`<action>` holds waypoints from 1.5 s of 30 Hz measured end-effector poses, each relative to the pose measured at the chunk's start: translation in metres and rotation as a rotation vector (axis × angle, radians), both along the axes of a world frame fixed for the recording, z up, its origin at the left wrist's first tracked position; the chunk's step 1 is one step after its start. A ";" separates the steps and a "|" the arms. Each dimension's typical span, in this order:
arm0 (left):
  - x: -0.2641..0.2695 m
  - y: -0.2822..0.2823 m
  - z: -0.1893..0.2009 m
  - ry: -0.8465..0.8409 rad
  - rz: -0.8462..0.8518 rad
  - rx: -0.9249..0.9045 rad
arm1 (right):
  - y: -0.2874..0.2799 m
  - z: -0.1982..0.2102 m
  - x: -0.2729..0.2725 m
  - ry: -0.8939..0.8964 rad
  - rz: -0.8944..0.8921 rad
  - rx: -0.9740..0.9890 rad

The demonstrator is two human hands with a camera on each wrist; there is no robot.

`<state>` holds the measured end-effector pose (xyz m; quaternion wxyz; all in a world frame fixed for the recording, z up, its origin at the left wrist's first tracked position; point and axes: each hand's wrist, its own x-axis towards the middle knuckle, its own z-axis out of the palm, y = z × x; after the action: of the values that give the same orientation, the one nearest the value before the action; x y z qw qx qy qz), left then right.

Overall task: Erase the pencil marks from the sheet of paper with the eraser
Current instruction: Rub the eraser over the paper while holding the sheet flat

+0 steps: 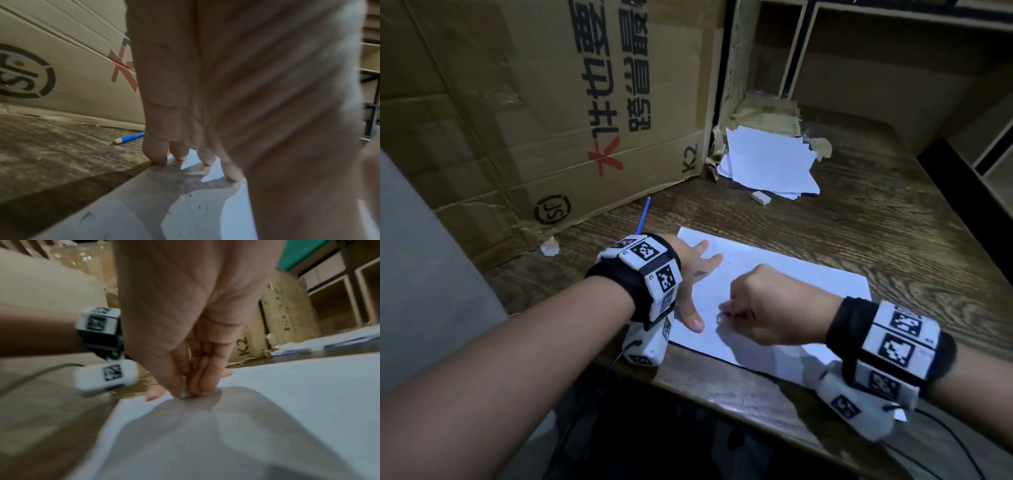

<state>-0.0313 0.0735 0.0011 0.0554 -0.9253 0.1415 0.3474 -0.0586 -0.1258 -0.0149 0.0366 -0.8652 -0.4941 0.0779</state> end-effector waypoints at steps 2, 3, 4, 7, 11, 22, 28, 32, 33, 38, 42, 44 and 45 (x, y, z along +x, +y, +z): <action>0.001 0.000 0.001 0.010 0.005 -0.005 | -0.010 0.005 0.018 -0.047 -0.100 0.046; 0.002 0.000 0.000 0.006 0.001 -0.005 | -0.015 0.006 0.025 -0.073 -0.153 0.087; 0.003 0.000 0.000 0.002 -0.002 -0.003 | -0.016 0.006 0.028 -0.083 -0.177 0.110; 0.004 0.001 -0.005 -0.019 -0.006 0.016 | -0.010 0.002 0.005 -0.055 -0.039 0.088; 0.005 0.000 -0.005 -0.017 -0.003 0.028 | -0.017 0.003 -0.002 0.027 -0.023 0.042; -0.001 -0.013 0.002 -0.068 0.018 0.086 | -0.021 0.009 0.000 -0.012 -0.170 0.047; -0.005 -0.018 0.010 -0.022 0.034 0.079 | -0.052 0.009 0.046 -0.004 -0.444 0.041; -0.005 -0.018 0.008 -0.024 0.050 0.064 | -0.026 0.012 0.021 0.006 -0.310 0.025; -0.005 -0.017 0.007 -0.028 0.049 0.068 | -0.016 0.012 0.007 0.013 -0.233 0.008; -0.004 -0.017 0.005 -0.057 0.055 0.062 | -0.020 0.011 0.039 -0.005 -0.349 0.046; -0.004 -0.019 0.005 -0.062 0.056 0.075 | -0.025 0.009 0.064 0.013 -0.443 0.109; -0.005 -0.018 0.004 -0.060 0.061 0.078 | -0.028 0.005 0.068 -0.001 -0.481 0.125; -0.005 -0.017 0.004 -0.065 0.059 0.074 | -0.032 0.004 0.070 -0.014 -0.505 0.133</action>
<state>-0.0363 0.0560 0.0049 0.0840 -0.9371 0.0993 0.3239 0.0113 -0.1579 -0.0112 0.1079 -0.9573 -0.2669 0.0276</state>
